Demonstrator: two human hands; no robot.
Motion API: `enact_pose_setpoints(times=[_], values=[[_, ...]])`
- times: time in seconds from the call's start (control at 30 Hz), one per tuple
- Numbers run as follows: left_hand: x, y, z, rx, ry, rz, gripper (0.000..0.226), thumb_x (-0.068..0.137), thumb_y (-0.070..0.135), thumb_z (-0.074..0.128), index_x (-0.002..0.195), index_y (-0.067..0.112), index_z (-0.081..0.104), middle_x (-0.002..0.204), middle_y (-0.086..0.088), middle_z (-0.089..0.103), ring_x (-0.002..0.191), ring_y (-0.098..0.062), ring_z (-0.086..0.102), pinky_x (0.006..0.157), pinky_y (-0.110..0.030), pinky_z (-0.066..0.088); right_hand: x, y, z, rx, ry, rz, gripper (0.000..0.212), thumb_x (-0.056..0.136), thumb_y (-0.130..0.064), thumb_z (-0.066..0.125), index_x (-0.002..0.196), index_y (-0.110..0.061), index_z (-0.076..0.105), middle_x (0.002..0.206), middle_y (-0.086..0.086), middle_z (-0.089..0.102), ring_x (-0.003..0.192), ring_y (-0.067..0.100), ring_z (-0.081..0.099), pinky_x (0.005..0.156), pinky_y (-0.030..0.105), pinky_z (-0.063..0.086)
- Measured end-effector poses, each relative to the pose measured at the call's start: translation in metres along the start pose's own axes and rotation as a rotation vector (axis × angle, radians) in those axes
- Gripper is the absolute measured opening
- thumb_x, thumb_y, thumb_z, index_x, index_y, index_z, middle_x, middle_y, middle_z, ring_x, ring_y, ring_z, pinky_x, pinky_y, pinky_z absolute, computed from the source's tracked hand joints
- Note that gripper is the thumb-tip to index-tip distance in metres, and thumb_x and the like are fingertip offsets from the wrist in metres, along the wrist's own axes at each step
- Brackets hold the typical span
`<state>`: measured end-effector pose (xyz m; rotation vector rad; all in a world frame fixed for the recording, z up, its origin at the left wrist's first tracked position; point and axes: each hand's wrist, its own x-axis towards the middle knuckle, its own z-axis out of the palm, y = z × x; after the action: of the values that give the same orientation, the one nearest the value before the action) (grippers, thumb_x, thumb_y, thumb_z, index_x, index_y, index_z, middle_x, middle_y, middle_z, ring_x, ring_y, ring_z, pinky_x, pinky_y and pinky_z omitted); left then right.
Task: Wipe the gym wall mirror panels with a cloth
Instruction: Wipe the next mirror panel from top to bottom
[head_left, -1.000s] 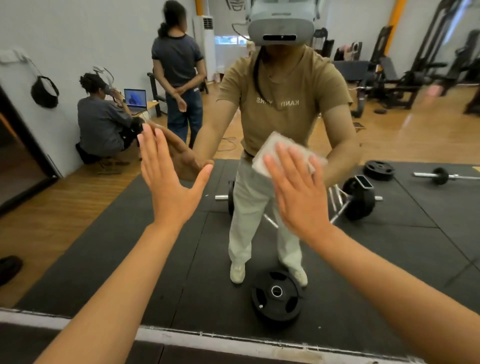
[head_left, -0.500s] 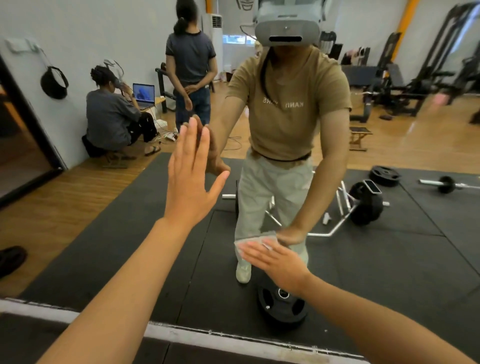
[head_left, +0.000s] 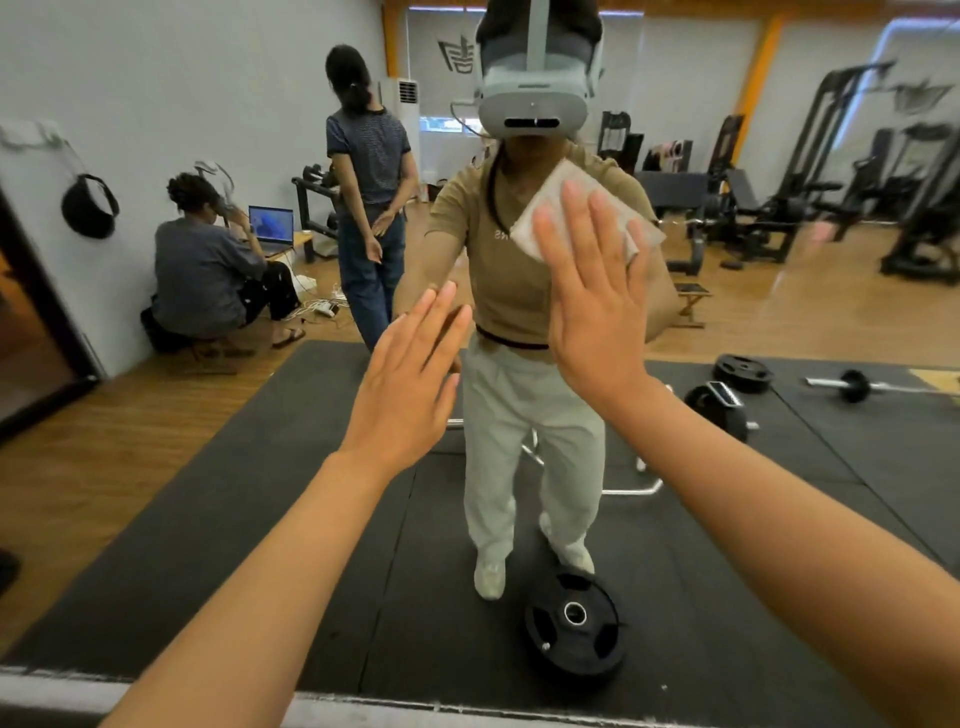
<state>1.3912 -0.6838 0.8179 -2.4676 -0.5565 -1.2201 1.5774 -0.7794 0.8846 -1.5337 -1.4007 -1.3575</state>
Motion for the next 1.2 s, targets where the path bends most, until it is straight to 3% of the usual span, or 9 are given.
enact_pose_setpoints(times=[0.2, 0.3, 0.4, 0.5, 0.6, 0.83, 0.93, 1.07, 1.2], values=[[-0.071, 0.026, 0.046, -0.136, 0.122, -0.253, 0.062, 0.098, 0.011, 0.046, 0.155, 0.003, 0.024, 0.165, -0.007, 0.01, 0.153, -0.024, 0.007, 0.124, -0.039, 0.006, -0.14, -0.013, 0.039, -0.036, -0.251, -0.438, 0.069, 0.091, -0.013, 0.053, 0.156, -0.021, 0.027, 0.163, 0.002, 0.021, 0.152, 0.022, 0.013, 0.123, 0.043, 0.007], [-0.134, 0.046, 0.091, -0.149, 0.081, -0.365, 0.061, 0.098, 0.012, 0.043, 0.155, 0.004, 0.022, 0.166, -0.008, 0.009, 0.153, -0.022, 0.006, 0.124, -0.039, 0.003, -0.235, -0.011, 0.056, -0.166, -0.454, -0.749, 0.069, 0.087, -0.017, 0.037, 0.155, -0.021, 0.025, 0.163, 0.0, 0.017, 0.153, 0.022, 0.0, 0.123, 0.043, -0.006], [-0.185, 0.061, 0.129, -0.15, 0.027, -0.403, 0.059, 0.101, 0.02, 0.035, 0.157, 0.007, 0.02, 0.166, -0.005, 0.008, 0.153, -0.02, 0.005, 0.123, -0.041, 0.006, -0.285, -0.005, 0.052, -0.253, -0.564, -0.883, 0.069, 0.085, -0.019, 0.029, 0.154, -0.018, 0.028, 0.163, 0.0, 0.018, 0.152, 0.023, 0.003, 0.122, 0.043, -0.011], [-0.21, 0.073, 0.157, -0.176, 0.027, -0.395, 0.059, 0.102, 0.027, 0.033, 0.157, 0.009, 0.02, 0.166, -0.005, 0.01, 0.153, -0.021, 0.007, 0.122, -0.045, 0.01, -0.268, 0.007, 0.049, -0.185, -0.452, -0.896, 0.063, 0.088, -0.015, 0.03, 0.15, -0.014, 0.038, 0.158, 0.003, 0.032, 0.146, 0.023, 0.021, 0.123, 0.042, 0.001], [-0.212, 0.086, 0.177, -0.218, 0.11, -0.412, 0.061, 0.103, 0.031, 0.034, 0.157, 0.008, 0.019, 0.166, -0.006, 0.01, 0.153, -0.023, 0.006, 0.124, -0.042, 0.008, -0.211, 0.025, 0.04, -0.174, -0.224, -0.708, 0.053, 0.095, -0.009, 0.037, 0.148, -0.011, 0.043, 0.154, 0.009, 0.039, 0.145, 0.024, 0.026, 0.12, 0.044, 0.016], [-0.197, 0.1, 0.205, -0.287, 0.325, -0.505, 0.071, 0.101, 0.048, 0.03, 0.159, 0.013, 0.009, 0.167, 0.003, 0.0, 0.153, -0.013, -0.007, 0.124, -0.035, 0.001, -0.184, 0.027, 0.042, -0.061, 0.035, -0.272, 0.06, 0.095, -0.006, 0.049, 0.153, -0.011, 0.033, 0.159, 0.012, 0.03, 0.148, 0.031, 0.024, 0.12, 0.052, 0.017], [-0.196, 0.1, 0.217, -0.246, 0.385, -0.484, 0.075, 0.099, 0.052, 0.031, 0.158, 0.011, 0.008, 0.166, 0.001, -0.002, 0.153, -0.015, -0.009, 0.124, -0.033, -0.005, -0.257, 0.011, 0.069, -0.014, 0.006, -0.406, 0.06, 0.092, -0.008, 0.043, 0.151, -0.013, 0.034, 0.158, 0.014, 0.032, 0.147, 0.032, 0.023, 0.118, 0.053, 0.018], [-0.2, 0.087, 0.226, -0.204, 0.378, -0.446, 0.074, 0.101, 0.05, 0.032, 0.159, 0.015, 0.003, 0.167, 0.0, -0.003, 0.153, -0.014, -0.008, 0.125, -0.041, 0.001, -0.371, 0.018, 0.083, -0.083, -0.202, -0.676, 0.067, 0.085, -0.015, 0.041, 0.152, -0.018, 0.034, 0.159, 0.009, 0.03, 0.148, 0.027, 0.022, 0.119, 0.049, 0.017], [-0.204, 0.086, 0.222, -0.176, 0.345, -0.432, 0.076, 0.1, 0.051, 0.034, 0.159, 0.016, 0.001, 0.167, 0.001, -0.005, 0.152, -0.012, -0.012, 0.125, -0.04, 0.001, -0.38, 0.056, 0.062, -0.114, -0.272, -0.82, 0.055, 0.097, -0.027, 0.039, 0.151, -0.019, 0.037, 0.157, 0.006, 0.035, 0.146, 0.023, 0.028, 0.12, 0.043, 0.015]])
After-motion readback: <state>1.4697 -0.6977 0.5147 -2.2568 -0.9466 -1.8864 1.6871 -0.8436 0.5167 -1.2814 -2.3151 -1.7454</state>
